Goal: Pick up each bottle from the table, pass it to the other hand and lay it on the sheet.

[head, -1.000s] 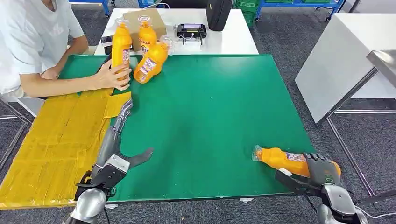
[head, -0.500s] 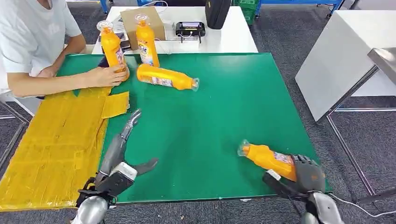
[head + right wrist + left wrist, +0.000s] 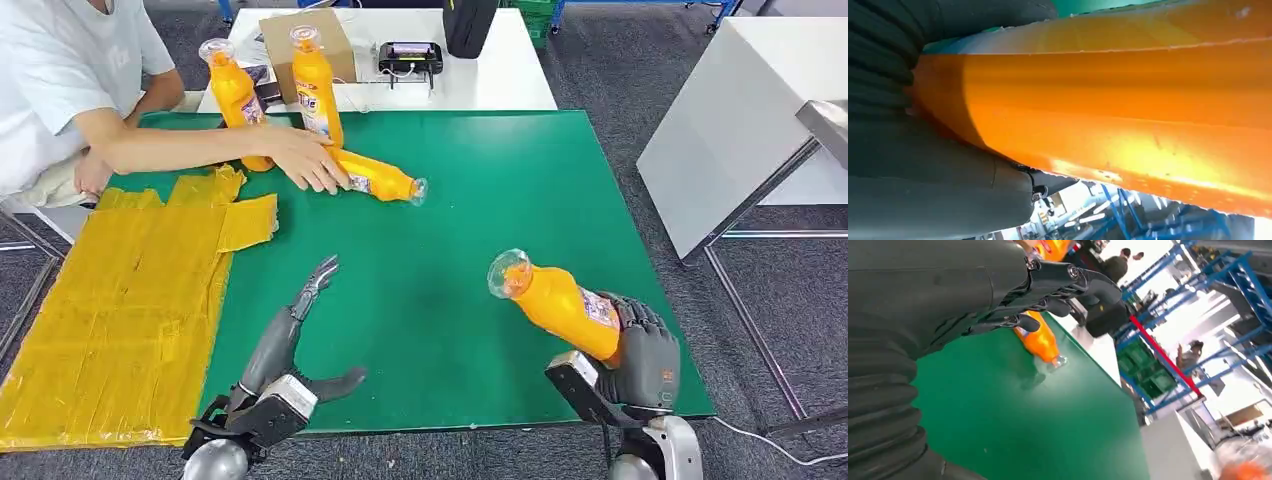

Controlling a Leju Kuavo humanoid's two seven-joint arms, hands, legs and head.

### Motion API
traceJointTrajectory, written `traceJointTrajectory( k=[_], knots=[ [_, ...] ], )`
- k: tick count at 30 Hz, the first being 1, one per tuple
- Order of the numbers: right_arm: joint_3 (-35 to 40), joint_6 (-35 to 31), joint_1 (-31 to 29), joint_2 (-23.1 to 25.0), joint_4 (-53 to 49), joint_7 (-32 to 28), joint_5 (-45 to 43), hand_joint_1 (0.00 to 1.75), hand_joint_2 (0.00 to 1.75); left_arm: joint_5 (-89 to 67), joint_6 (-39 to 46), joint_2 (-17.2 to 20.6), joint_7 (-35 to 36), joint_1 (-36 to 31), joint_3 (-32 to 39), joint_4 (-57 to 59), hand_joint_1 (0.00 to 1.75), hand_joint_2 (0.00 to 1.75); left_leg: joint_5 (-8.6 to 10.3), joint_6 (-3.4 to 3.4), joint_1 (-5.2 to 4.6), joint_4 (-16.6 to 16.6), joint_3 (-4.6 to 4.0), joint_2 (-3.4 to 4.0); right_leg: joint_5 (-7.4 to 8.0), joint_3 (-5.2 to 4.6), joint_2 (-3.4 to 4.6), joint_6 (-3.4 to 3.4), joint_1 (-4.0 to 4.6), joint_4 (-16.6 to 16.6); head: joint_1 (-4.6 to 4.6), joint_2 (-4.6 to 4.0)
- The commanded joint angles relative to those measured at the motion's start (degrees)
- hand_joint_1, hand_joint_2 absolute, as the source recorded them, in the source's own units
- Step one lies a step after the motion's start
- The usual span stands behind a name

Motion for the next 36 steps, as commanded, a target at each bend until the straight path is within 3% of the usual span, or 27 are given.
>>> traceJointTrajectory(
  k=[1, 4, 11, 25, 36],
  knots=[
    [7.3, 0.44, -3.58, 5.19, -0.97, -3.05, -9.53, 1.75, 1.75, 3.58, -1.69, -0.17, 0.15, -3.41, -3.23, 4.63, 0.0, 1.75, -0.12, -0.14, 0.05, 0.0, 0.25, 0.01, -0.11, 0.18, 0.35, -0.16, 0.0, 0.05, 0.0, 0.0],
    [11.32, 4.41, -5.88, 7.11, 3.51, -6.62, -16.98, 1.75, 1.75, 6.81, -2.85, -0.28, -0.31, -5.18, -3.31, 5.96, 0.0, 1.75, -0.03, -0.08, 0.05, -0.03, 0.12, 0.06, -0.01, 0.07, 0.24, -0.09, 0.03, -0.02, 0.0, 0.0],
    [22.15, 2.64, -10.4, 10.27, 13.75, -12.5, -23.81, 1.75, 1.75, 17.25, -5.9, 0.04, -1.13, -8.24, -2.08, 7.2, 0.0, 1.75, -0.01, -0.11, 0.09, -0.06, 0.17, 0.1, 0.0, 0.06, 0.29, -0.12, 0.07, 0.05, 0.02, 0.0],
    [22.74, 2.44, -10.59, 9.71, 13.64, -12.56, -24.58, 1.75, 1.75, 17.68, -5.91, 0.2, -1.15, -8.27, -2.27, 7.18, 0.0, 1.75, 0.0, -0.17, 0.06, -0.05, 0.18, -0.09, -0.12, 0.11, 0.17, -0.19, 0.01, 0.11, 0.02, 0.0],
    [29.63, 4.73, -16.93, 10.22, 21.31, -13.63, -29.94, 1.75, 1.75, 20.27, -5.99, -0.13, -2.07, -11.05, -4.41, 9.6, 0.0, 1.75, -0.06, -0.21, 0.09, -0.01, 0.27, -0.06, -0.16, 0.18, 0.32, -0.23, 0.03, 0.16, 0.02, 0.0]
  ],
)
